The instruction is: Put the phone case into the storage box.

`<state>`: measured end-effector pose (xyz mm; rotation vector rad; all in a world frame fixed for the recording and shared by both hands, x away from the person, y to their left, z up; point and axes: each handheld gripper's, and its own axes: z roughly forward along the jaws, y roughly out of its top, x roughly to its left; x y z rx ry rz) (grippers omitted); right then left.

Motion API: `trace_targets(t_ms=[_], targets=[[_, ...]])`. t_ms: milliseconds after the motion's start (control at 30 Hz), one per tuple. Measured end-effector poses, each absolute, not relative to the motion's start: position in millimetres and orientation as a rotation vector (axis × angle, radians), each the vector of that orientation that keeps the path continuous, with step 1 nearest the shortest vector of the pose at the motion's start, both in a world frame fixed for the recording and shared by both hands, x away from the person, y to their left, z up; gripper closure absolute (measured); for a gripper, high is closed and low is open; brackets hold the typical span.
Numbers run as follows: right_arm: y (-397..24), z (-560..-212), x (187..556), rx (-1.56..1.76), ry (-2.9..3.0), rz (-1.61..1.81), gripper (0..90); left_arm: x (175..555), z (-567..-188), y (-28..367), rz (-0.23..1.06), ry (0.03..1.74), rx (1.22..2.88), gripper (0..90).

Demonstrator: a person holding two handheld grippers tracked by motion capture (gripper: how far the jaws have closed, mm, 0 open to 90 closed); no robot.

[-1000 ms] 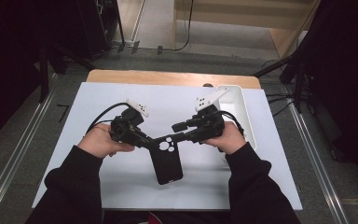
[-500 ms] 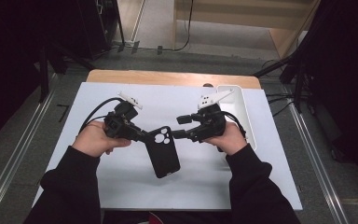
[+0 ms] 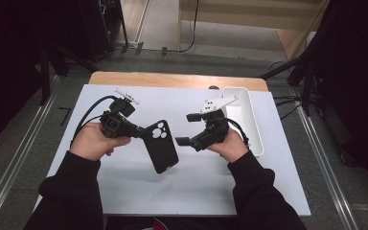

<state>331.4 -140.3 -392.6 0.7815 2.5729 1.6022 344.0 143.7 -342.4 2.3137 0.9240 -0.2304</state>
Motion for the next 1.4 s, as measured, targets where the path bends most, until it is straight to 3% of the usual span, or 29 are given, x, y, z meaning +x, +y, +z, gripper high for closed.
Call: trace_targets(t_ms=[633,900,1400], targets=[[-118,-403,324,0.932,2.471,1.548,0.0,345,-334,147,-0.192,1.094,2.216,79.0],[-108,-407,322,1.014,2.43,1.532,0.0,346,-332,146,-0.114,1.137,2.162,79.0],[-95,-414,316,1.075,2.32,1.477,0.0,348,-341,139,-0.107,1.182,2.129,79.0]])
